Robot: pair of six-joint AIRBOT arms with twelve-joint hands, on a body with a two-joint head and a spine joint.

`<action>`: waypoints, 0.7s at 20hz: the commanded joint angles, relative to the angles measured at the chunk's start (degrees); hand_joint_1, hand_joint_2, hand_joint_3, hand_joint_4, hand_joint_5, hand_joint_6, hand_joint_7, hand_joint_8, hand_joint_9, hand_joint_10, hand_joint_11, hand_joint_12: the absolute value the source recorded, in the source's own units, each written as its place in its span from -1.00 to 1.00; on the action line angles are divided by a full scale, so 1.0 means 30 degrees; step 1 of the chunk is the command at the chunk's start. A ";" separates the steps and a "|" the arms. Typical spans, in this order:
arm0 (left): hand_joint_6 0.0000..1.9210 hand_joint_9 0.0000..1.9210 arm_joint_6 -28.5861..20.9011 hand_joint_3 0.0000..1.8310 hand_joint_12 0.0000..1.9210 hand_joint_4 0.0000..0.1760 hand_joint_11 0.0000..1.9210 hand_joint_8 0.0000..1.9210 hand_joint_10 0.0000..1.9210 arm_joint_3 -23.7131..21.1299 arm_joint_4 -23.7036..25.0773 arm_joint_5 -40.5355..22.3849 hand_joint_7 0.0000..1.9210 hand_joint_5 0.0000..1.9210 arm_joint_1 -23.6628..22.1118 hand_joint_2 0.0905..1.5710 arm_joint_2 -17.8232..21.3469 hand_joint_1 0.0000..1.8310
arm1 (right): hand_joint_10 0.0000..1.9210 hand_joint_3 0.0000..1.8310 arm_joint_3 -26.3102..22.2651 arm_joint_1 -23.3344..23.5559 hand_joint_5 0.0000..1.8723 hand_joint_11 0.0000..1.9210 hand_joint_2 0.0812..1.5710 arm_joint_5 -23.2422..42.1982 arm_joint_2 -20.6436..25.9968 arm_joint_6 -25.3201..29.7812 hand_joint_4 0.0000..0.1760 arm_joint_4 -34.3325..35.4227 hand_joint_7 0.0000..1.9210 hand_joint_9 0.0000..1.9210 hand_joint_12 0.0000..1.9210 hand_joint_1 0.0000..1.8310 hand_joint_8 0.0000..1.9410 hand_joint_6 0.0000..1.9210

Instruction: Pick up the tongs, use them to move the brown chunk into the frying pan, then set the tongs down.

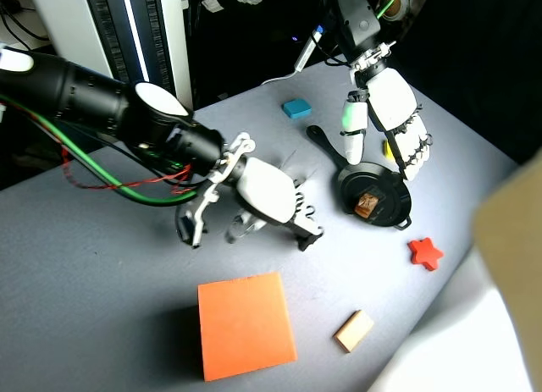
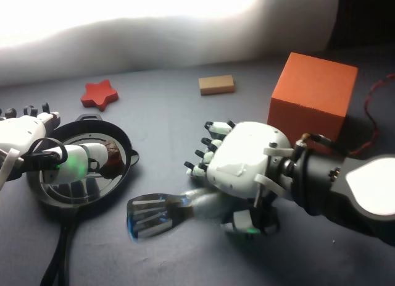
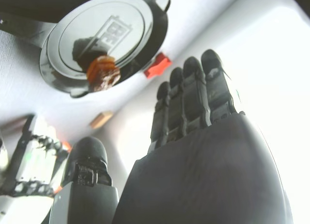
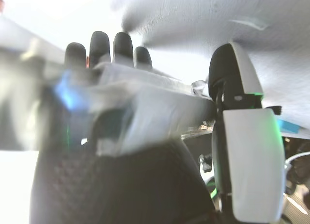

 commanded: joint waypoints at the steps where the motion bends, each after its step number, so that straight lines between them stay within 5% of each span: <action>1: -1.00 -0.88 0.0027 -1.00 -0.79 -1.00 -1.00 -1.00 -1.00 -0.0014 0.1232 -0.1158 -0.87 -0.91 -0.0132 0.52 0.0103 -1.00 | -0.96 -1.00 -0.0215 -0.0016 -0.76 -1.00 0.39 -0.0701 0.0150 -0.0110 -1.00 -0.0777 -0.68 -0.71 -0.02 -0.47 -1.00 -1.00; 5: -0.99 -0.89 0.0027 -1.00 -0.79 -1.00 -1.00 -0.99 -0.99 -0.0039 0.1232 -0.1158 -0.87 -0.90 -0.0162 0.52 0.0103 -1.00 | -1.00 -1.00 -0.1695 -0.0200 -0.98 -1.00 0.26 -0.1179 0.1164 -0.0240 -1.00 -0.0775 -0.90 -0.91 -0.55 -0.64 -0.99 -1.00; 7: -0.99 -0.88 0.0027 -1.00 -0.79 -1.00 -1.00 -0.99 -0.99 -0.0043 0.1234 -0.1158 -0.87 -0.90 -0.0317 0.52 0.0103 -1.00 | -1.00 -1.00 -0.2772 -0.0024 -0.99 -1.00 0.25 -0.1465 0.1982 -0.0544 -1.00 -0.0775 -0.91 -0.92 -0.60 -0.64 -1.00 -1.00; 8: -0.99 -0.87 0.0027 -1.00 -0.77 -1.00 -1.00 -1.00 -0.99 -0.0053 0.1234 -0.1158 -0.87 -0.90 -0.0395 0.52 0.0103 -1.00 | -0.99 -1.00 -0.3036 0.0125 -1.00 -1.00 0.18 -0.1568 0.2257 -0.0565 -1.00 -0.0775 -0.97 -0.98 -0.86 -0.61 -0.99 -1.00; 12: -1.00 -0.90 0.0027 -1.00 -0.82 -1.00 -1.00 -1.00 -1.00 -0.0259 0.1234 -0.1135 -0.89 -0.93 -0.0695 0.51 0.0090 -1.00 | -1.00 -1.00 -0.4079 0.1003 -1.00 -1.00 0.12 -0.1792 0.3914 -0.0576 -1.00 -0.0718 -0.99 -1.00 -1.00 -0.71 -1.00 -1.00; 14: -0.99 -0.88 0.0027 -1.00 -0.79 -1.00 -1.00 -0.99 -0.99 -0.0473 0.1234 -0.0972 -0.87 -0.91 -0.0901 0.50 0.0109 -1.00 | -0.98 -1.00 -0.5078 0.1653 -0.97 -0.97 0.14 -0.1780 0.5362 -0.2112 -1.00 0.1526 -0.95 -0.96 -0.99 -0.79 -0.98 -0.99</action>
